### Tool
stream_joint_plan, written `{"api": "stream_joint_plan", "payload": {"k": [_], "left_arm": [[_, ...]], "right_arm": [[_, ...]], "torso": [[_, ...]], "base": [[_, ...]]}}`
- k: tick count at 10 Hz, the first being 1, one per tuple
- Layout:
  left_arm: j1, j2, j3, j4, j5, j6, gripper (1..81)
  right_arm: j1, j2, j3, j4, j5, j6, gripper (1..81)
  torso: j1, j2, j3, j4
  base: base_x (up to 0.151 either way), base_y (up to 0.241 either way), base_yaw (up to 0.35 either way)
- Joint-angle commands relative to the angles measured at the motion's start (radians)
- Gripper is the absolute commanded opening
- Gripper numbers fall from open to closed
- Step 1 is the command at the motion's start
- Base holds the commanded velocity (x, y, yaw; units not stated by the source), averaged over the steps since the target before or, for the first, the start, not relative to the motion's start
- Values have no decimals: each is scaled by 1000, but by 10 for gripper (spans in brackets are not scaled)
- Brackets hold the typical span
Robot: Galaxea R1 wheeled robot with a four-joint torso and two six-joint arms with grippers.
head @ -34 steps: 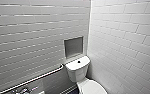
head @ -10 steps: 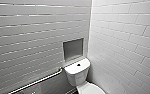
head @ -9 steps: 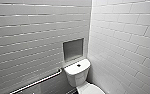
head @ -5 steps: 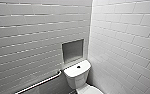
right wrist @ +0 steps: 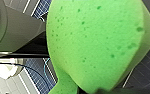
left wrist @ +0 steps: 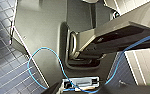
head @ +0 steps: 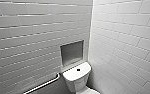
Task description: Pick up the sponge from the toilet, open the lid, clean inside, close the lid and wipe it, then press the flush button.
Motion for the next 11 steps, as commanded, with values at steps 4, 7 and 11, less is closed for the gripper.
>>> {"api": "stream_joint_plan", "payload": {"k": [4,7,11], "left_arm": [[-14,-9,15,10,49,5,811],[-14,-9,15,16,51,5,811],[-20,-71,87,16,60,3,811]], "right_arm": [[12,-6,12,-20,-50,2,10],[7,-12,14,-23,-49,2,10],[-5,-113,131,-25,-40,4,10]], "torso": [[0,0,0,0],[1,0,0,0],[1,0,0,0]], "base": [[110,0,0],[28,0,0],[0,0,0]]}}
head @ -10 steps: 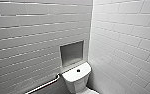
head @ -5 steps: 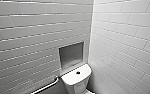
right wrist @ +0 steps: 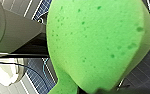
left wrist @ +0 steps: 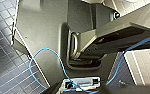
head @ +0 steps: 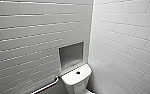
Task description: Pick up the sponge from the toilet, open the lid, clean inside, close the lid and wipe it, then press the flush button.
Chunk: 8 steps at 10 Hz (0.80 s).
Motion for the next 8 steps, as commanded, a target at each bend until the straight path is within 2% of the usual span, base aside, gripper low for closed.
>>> {"api": "stream_joint_plan", "payload": {"k": [1,3,6,8], "left_arm": [[-23,-95,138,11,64,0,811],[-49,-161,251,11,102,-2,811],[-99,-213,286,4,113,-5,811],[-142,-280,386,2,114,-7,811]], "right_arm": [[-5,-117,140,-21,-41,2,10],[-12,-210,257,-21,-31,2,10],[-11,-237,309,-20,-31,2,10],[-11,-257,347,-14,-31,3,10]], "torso": [[0,0,0,0],[0,0,0,0],[0,0,0,0],[0,0,0,0]], "base": [[0,0,0],[0,0,0],[0,0,0],[0,0,0]]}}
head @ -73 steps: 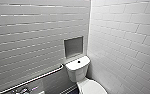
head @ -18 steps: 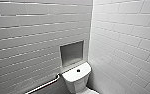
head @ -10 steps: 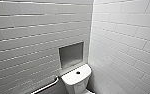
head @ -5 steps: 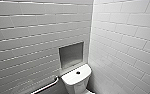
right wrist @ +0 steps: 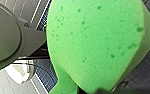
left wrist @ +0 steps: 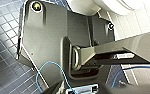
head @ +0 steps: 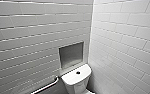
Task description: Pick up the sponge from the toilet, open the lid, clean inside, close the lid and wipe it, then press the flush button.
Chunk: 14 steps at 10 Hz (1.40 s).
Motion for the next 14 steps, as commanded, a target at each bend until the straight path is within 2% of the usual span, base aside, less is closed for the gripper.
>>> {"api": "stream_joint_plan", "payload": {"k": [1,2,4,6,8,11,12,14], "left_arm": [[-85,-111,179,1,55,-5,811],[-117,-146,238,1,55,-12,811],[-188,-196,308,-14,57,-15,811],[-285,-240,360,-52,118,-25,811],[-412,-318,496,-86,188,-29,811],[-619,-355,633,-167,348,-29,811],[-685,-349,651,-208,380,-29,811],[-810,-343,673,-336,385,-29,811]], "right_arm": [[9,-59,79,-13,-49,5,10],[12,-85,117,-14,-46,8,10],[10,-142,192,-11,10,8,10],[14,-170,228,-11,15,10,10],[17,-162,227,-14,15,6,10],[31,-156,228,-5,17,25,10],[32,-156,224,-2,18,48,10],[27,-147,218,-1,50,60,10]], "torso": [[0,0,0,0],[0,0,0,0],[0,0,0,0],[0,0,0,0],[0,0,0,0],[0,0,0,0],[0,0,0,0],[1,1,-1,0]], "base": [[0,0,0],[0,0,0],[0,0,0],[0,0,0],[0,0,0],[0,0,0],[0,0,0],[0,0,0]]}}
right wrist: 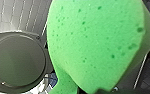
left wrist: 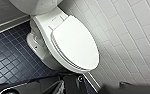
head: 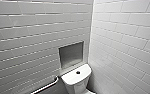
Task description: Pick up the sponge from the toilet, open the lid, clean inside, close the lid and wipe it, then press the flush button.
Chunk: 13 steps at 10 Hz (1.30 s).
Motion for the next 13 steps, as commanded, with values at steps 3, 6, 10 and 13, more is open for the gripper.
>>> {"api": "stream_joint_plan", "payload": {"k": [3,6,10,13], "left_arm": [[-428,-6,115,-306,205,-6,811],[-593,49,95,-338,279,-54,811],[-726,137,26,-337,297,-140,811],[-792,219,-40,-337,297,-186,811]], "right_arm": [[13,1,7,-10,-22,6,10],[17,14,-8,-10,-22,6,10],[23,17,-7,-10,-22,6,10],[20,20,-7,-9,-13,6,10]], "torso": [[0,0,0,0],[1,1,-22,0],[2,2,-54,0],[2,2,-86,0]], "base": [[0,0,0],[0,0,0],[0,0,0],[0,0,0]]}}
